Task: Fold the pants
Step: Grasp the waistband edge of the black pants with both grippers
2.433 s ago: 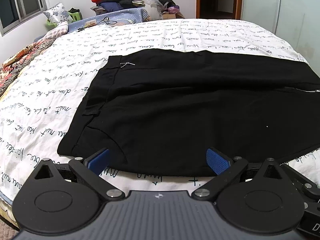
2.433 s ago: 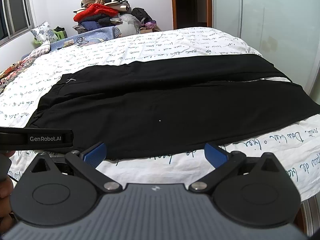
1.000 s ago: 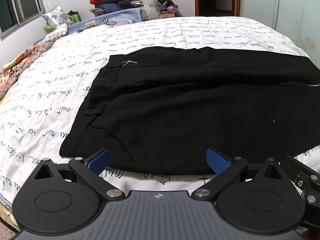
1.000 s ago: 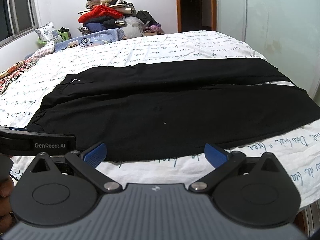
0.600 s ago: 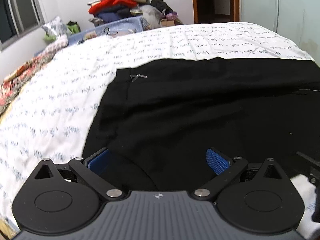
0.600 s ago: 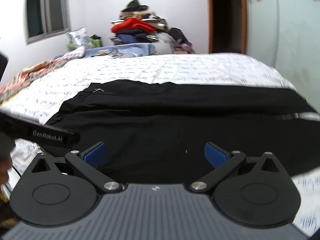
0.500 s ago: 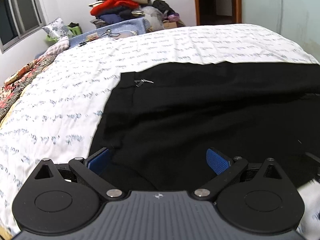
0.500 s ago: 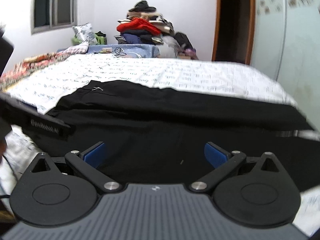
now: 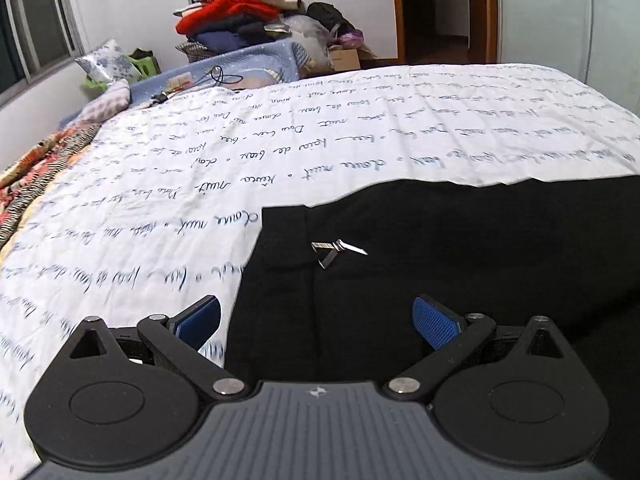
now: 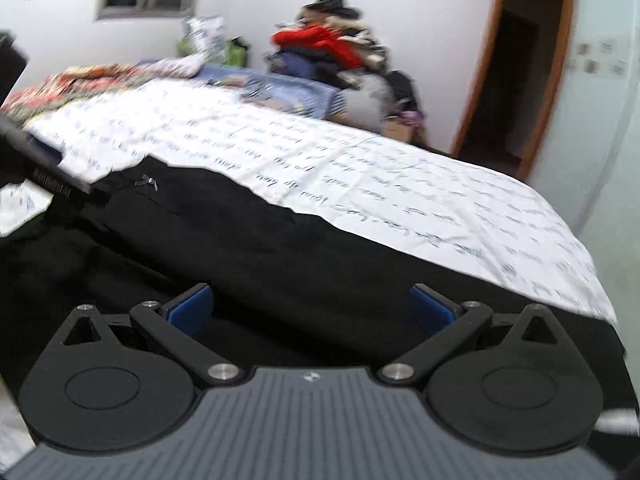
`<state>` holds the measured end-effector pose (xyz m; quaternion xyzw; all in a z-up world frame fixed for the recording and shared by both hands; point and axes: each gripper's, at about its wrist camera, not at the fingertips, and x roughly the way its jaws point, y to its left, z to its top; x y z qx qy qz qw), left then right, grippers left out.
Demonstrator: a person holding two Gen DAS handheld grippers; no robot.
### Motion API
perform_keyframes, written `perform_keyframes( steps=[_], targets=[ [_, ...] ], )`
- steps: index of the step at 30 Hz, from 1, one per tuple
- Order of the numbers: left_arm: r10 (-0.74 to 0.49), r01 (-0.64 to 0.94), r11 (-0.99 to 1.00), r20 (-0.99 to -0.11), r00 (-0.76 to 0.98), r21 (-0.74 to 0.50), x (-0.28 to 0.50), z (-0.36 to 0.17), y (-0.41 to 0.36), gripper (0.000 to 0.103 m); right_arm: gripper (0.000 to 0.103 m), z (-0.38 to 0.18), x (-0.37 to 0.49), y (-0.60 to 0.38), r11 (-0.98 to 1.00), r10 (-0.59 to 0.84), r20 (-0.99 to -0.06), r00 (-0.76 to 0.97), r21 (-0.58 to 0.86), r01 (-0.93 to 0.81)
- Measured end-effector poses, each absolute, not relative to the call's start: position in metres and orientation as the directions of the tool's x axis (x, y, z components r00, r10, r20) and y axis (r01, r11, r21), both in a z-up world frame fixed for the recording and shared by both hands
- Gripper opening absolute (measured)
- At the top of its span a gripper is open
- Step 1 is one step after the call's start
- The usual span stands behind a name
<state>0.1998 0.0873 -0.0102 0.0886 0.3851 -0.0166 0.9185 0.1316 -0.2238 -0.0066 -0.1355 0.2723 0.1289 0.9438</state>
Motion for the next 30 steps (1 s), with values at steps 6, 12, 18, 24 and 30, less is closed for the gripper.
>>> perform_keyframes(
  steps=[6, 12, 18, 24, 30],
  targets=[
    [-0.001, 0.174, 0.968, -0.693, 0.721, 0.179, 0.249, -0.025, 0.107, 0.103, 0.103, -0.01, 0.168, -0.232, 0.817, 0.311, -0.53, 0.789, -0.276, -0.507],
    [-0.121, 0.278, 0.955, -0.714, 0.689, 0.107, 0.297, -0.04, 0.126, 0.103, 0.103, -0.004, 0.241, -0.254, 0.825, 0.325, -0.599, 0.732, -0.2, -0.529],
    [-0.156, 0.329, 0.938, -0.722, 0.674, 0.104, 0.326, -0.055, 0.136, 0.102, 0.103, -0.027, 0.311, -0.279, 0.84, 0.312, -0.72, 0.62, -0.095, -0.534],
    [-0.26, 0.395, 0.919, -0.727, 0.635, 0.016, 0.344, -0.063, 0.14, 0.092, 0.085, -0.048, 0.347, -0.284, 0.795, 0.347, -0.79, 0.505, -0.037, -0.605],
    [-0.331, 0.437, 0.897, -0.746, 0.578, -0.059, 0.345, -0.061, 0.14, 0.057, 0.082, -0.052, 0.36, -0.295, 0.738, 0.454, -0.807, 0.378, 0.102, -0.668]
  ],
)
